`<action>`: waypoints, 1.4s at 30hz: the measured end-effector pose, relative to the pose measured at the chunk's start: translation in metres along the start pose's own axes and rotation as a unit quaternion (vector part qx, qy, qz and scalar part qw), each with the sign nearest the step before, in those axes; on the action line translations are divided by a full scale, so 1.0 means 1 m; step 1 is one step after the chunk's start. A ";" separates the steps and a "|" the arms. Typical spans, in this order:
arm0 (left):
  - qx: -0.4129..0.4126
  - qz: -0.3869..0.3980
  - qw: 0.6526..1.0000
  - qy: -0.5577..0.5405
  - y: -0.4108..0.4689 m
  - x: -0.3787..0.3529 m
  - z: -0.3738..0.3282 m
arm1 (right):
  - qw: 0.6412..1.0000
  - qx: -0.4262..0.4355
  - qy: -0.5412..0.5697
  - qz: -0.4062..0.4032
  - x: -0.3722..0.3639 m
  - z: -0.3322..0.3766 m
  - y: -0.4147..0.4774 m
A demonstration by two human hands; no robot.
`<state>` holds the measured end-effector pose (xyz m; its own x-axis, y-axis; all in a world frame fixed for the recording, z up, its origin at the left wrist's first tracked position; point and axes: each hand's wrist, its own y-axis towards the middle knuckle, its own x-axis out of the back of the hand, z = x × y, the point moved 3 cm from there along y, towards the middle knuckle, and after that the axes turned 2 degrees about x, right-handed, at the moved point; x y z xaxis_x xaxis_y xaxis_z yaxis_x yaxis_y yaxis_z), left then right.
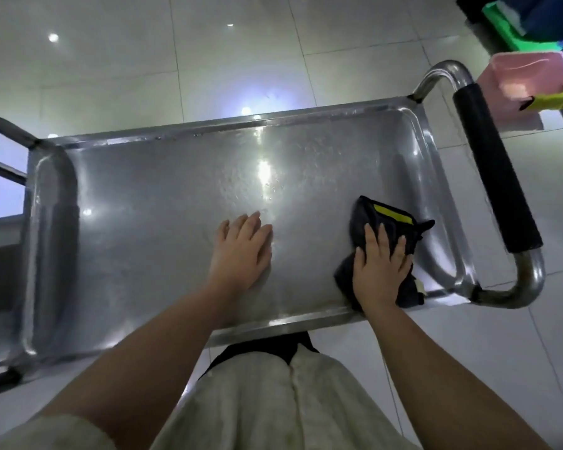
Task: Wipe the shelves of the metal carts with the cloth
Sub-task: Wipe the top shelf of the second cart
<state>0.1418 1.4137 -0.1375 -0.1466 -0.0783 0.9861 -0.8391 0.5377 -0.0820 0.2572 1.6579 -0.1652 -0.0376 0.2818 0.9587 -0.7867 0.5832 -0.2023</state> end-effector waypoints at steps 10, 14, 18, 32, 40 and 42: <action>0.203 0.045 0.978 -0.007 -0.086 -0.001 0.117 | 0.999 -0.018 -0.022 0.019 0.004 -0.001 0.003; 0.239 0.003 0.971 -0.014 -0.103 0.007 0.185 | 0.999 -0.030 -0.026 0.001 0.003 0.003 0.003; 0.195 0.003 0.981 -0.016 -0.106 0.003 0.211 | 1.000 -0.021 -0.021 -0.008 -0.003 0.019 -0.011; 0.159 -0.009 0.986 -0.055 -0.111 -0.007 0.223 | 0.975 0.218 -0.033 -0.033 -0.101 0.297 -0.153; 0.170 -0.004 0.983 -0.069 -0.110 0.000 0.221 | 0.968 0.246 -0.049 -0.027 -0.100 0.312 -0.162; 0.172 -0.009 0.983 -0.071 -0.101 0.005 0.219 | 0.965 0.257 -0.047 -0.027 -0.097 0.312 -0.161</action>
<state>0.1112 1.1749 -0.1561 -0.1819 -0.2150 0.9595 -0.9659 0.2221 -0.1333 0.1955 1.2993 -0.1632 -0.0246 0.1778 0.9838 -0.9898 0.1340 -0.0489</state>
